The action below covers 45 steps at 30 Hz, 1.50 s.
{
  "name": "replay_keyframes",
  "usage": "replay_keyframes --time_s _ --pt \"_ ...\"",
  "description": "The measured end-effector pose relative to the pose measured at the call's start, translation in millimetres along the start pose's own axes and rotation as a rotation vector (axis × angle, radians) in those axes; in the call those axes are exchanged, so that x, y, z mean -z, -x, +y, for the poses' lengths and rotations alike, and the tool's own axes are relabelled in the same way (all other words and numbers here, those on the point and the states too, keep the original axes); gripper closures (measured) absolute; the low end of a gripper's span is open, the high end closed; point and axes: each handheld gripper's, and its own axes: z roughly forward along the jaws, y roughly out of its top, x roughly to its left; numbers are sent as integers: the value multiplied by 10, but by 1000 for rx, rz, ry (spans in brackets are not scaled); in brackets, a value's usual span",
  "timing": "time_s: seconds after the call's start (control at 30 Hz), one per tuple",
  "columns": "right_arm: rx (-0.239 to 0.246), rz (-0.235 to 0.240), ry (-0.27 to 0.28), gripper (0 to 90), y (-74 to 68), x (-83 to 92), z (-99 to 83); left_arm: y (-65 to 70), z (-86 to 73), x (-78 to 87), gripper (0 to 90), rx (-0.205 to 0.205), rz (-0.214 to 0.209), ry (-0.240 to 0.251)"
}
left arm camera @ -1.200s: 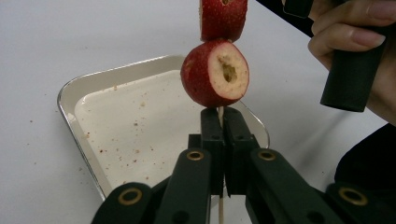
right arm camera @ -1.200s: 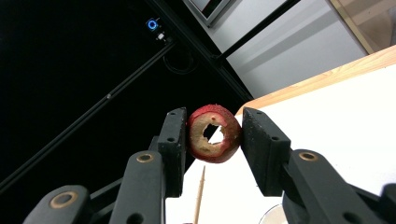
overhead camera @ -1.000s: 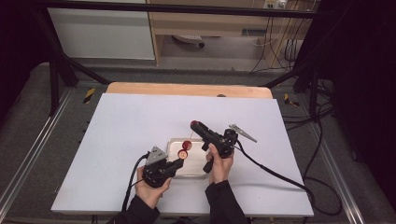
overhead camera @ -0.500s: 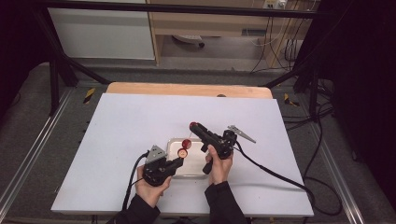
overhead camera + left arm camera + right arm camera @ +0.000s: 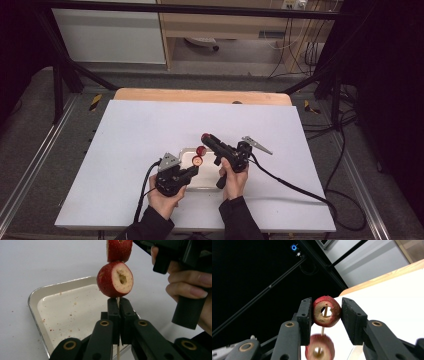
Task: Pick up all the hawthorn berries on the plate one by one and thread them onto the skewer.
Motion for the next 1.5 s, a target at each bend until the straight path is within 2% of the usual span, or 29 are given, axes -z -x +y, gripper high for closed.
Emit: replay_keyframes --time_s 0.47,0.53,0.63,0.7,0.87,1.03,1.27,1.37,1.5 --pt "12 -9 -33 618 -6 7 -46 -32 -12 -58 884 -18 11 -19" --pt "28 -11 -41 615 3 3 -40 -48 -20 -47 883 -20 7 -19" --pt "51 -21 -55 579 -10 21 -11 -73 -31 -26 884 -28 13 -19" --pt "74 -30 -71 515 -20 40 20 -97 -42 -5 884 -33 16 -20" --pt "138 -66 -140 357 -16 71 52 -154 -81 40 883 -38 21 -24" --pt "204 -96 -238 197 9 96 63 -210 -102 93 883 -59 26 -31" --pt "291 -123 -329 76 121 224 98 -275 -127 185 882 -102 20 -58" --pt "336 -162 -385 50 196 309 110 -303 -136 205 882 -119 7 -74" --pt "380 -195 -464 15 284 413 109 -346 -134 241 881 -129 12 -92"
